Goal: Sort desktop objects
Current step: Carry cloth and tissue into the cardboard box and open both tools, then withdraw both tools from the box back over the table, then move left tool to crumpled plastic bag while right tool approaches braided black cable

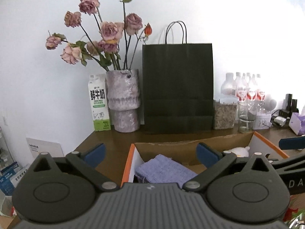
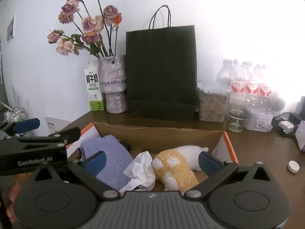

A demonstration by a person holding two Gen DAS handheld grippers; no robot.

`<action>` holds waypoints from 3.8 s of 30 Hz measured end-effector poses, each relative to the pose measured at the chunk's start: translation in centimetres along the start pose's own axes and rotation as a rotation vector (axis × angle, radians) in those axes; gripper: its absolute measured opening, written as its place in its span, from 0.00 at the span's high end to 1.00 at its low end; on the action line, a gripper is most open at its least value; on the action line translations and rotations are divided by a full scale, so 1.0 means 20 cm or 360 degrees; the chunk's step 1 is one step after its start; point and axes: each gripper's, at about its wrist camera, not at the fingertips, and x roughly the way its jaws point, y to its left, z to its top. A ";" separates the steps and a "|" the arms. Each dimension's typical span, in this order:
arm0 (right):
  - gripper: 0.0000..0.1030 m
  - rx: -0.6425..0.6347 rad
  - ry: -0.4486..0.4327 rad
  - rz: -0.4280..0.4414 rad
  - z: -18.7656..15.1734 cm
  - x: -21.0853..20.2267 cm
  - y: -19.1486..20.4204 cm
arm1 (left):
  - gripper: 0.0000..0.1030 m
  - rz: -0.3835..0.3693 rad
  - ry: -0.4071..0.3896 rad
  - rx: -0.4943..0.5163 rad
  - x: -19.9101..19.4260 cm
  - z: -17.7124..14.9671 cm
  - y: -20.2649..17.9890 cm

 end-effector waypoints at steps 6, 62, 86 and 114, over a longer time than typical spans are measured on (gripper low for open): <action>0.00 -0.0021 -0.0030 -0.0004 0.01 -0.09 0.03 | 0.00 0.0012 -0.0018 -0.0036 -0.09 0.02 0.03; 0.00 -0.0050 0.0090 0.0000 -0.52 -0.71 0.12 | 0.00 -0.0046 0.0211 -0.0162 -0.69 -0.39 0.15; 0.00 -0.0047 0.0247 -0.0043 -0.70 -0.63 0.06 | 0.00 -0.0088 0.0345 -0.0139 -0.63 -0.51 0.13; 0.12 -0.0227 0.0394 -0.0001 -0.63 -0.28 0.32 | 0.00 -0.0087 0.0403 -0.0176 -0.54 -0.58 0.27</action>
